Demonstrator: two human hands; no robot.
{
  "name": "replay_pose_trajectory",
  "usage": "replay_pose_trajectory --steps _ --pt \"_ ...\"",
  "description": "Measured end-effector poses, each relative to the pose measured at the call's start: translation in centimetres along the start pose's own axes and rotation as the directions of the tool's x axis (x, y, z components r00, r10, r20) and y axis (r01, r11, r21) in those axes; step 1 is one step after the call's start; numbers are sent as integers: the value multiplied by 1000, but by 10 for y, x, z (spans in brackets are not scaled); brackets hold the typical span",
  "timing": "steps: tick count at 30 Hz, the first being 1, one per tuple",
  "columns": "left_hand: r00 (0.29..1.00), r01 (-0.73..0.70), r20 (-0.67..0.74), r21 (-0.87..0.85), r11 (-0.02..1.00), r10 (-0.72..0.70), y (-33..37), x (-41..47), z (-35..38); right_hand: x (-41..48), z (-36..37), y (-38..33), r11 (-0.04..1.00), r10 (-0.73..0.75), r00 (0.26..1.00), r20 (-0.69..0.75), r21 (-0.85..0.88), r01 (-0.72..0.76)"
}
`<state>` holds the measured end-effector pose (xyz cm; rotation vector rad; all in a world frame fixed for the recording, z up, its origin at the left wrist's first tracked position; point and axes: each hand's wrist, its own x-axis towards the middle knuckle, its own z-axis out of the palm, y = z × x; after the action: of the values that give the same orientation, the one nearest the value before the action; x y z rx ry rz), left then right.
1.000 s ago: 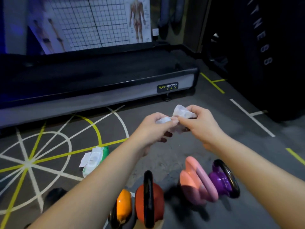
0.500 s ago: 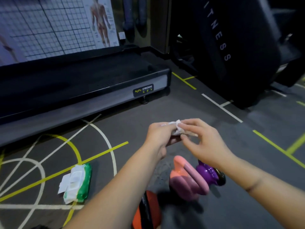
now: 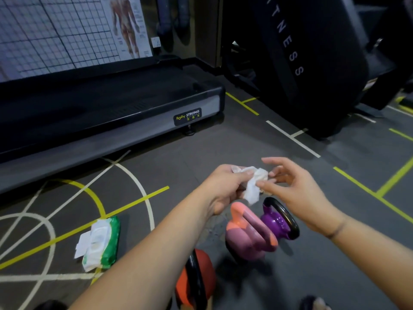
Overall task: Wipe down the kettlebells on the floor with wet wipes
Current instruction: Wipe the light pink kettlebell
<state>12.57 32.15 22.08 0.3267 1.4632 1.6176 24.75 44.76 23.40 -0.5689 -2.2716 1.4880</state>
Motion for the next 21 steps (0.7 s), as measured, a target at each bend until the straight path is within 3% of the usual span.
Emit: replay_pose_trajectory --steps 4,9,11,13,15,17,18,21 --pt "999 35 -29 46 998 -33 -12 7 -8 17 12 23 973 48 997 52 -230 -35" --pt "994 76 -78 -81 994 -82 -19 23 -4 37 25 34 966 82 994 77 -251 -60" --pt "976 109 -178 -93 990 -124 -26 36 -7 52 21 38 954 111 993 31 -283 -98" --pt "899 157 -419 35 987 -128 -42 51 -17 69 10 37 955 159 987 -29 -250 -161" --pt "844 301 -531 368 880 -67 -72 63 -29 80 -2 40 964 210 977 -41 -158 -214" --pt "851 446 -502 539 715 -153 -108 68 -28 83 -9 45 965 217 976 -10 -150 -216" --pt "853 482 -468 531 697 -233 -124 68 -23 82 -10 51 961 219 976 11 -176 -214" --pt "814 557 -358 260 789 -457 -156 74 13 74 -11 68 939 288 952 107 -229 -258"
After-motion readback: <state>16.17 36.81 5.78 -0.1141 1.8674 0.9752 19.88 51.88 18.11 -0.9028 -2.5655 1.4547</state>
